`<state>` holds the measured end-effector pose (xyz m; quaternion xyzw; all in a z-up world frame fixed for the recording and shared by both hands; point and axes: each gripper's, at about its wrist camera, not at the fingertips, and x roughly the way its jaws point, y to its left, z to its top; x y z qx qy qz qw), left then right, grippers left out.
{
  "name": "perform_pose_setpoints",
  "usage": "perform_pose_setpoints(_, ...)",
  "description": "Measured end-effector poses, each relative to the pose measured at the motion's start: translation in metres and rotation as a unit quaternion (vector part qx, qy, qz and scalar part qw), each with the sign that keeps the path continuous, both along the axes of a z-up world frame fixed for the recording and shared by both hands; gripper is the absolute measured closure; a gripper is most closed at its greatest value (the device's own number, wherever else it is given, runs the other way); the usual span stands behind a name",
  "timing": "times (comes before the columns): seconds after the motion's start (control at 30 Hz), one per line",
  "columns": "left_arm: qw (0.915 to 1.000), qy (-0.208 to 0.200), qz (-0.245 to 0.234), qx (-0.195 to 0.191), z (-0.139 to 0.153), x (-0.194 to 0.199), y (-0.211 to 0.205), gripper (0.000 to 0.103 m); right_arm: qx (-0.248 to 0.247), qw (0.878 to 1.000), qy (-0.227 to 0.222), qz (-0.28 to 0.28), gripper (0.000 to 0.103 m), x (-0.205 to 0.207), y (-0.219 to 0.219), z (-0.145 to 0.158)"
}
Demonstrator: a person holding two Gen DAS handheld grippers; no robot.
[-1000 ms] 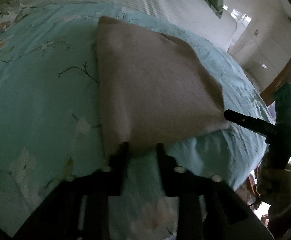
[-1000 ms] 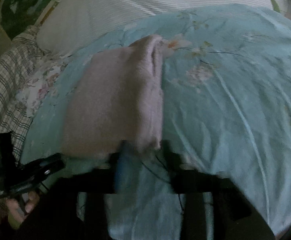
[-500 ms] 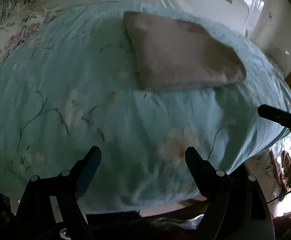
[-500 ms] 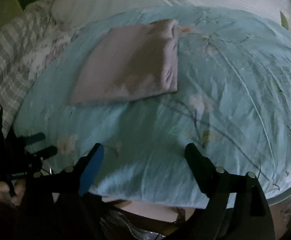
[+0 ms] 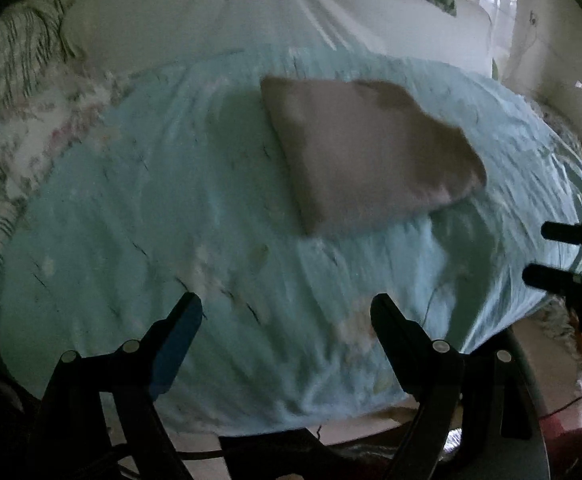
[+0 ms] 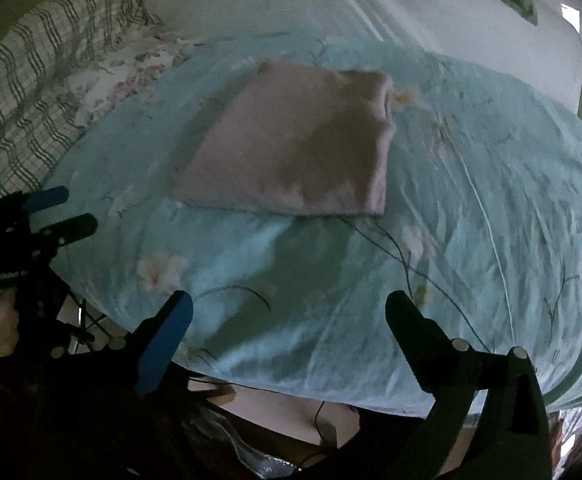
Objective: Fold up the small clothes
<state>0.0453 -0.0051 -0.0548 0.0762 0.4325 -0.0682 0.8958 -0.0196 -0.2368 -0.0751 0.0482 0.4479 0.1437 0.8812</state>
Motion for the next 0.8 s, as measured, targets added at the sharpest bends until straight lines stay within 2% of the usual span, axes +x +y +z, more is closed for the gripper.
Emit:
perform_pose_setpoints(0.2, 0.9997, -0.024, -0.001, 0.008, 0.024, 0.001, -0.008, 0.012, -0.009, 1.0, -0.007, 0.001, 0.001, 0.006, 0.006, 0.006)
perform_pose_setpoints(0.27, 0.9995, -0.026, -0.004, 0.017, 0.021, 0.004, -0.013, 0.011, -0.007, 1.0, -0.003, 0.0, 0.001, 0.009, 0.006, 0.003)
perform_pose_setpoints(0.47, 0.9998, 0.007, 0.0, 0.021, 0.0, 0.016, -0.013, 0.011, -0.012, 1.0, 0.006, 0.005, 0.001, 0.023, 0.009, -0.004)
perform_pose_setpoints(0.8, 0.9995, -0.006, 0.01, 0.031, 0.007, 0.035, -0.012, 0.011, -0.018, 1.0, -0.012, 0.009, 0.001, 0.045, 0.007, 0.009)
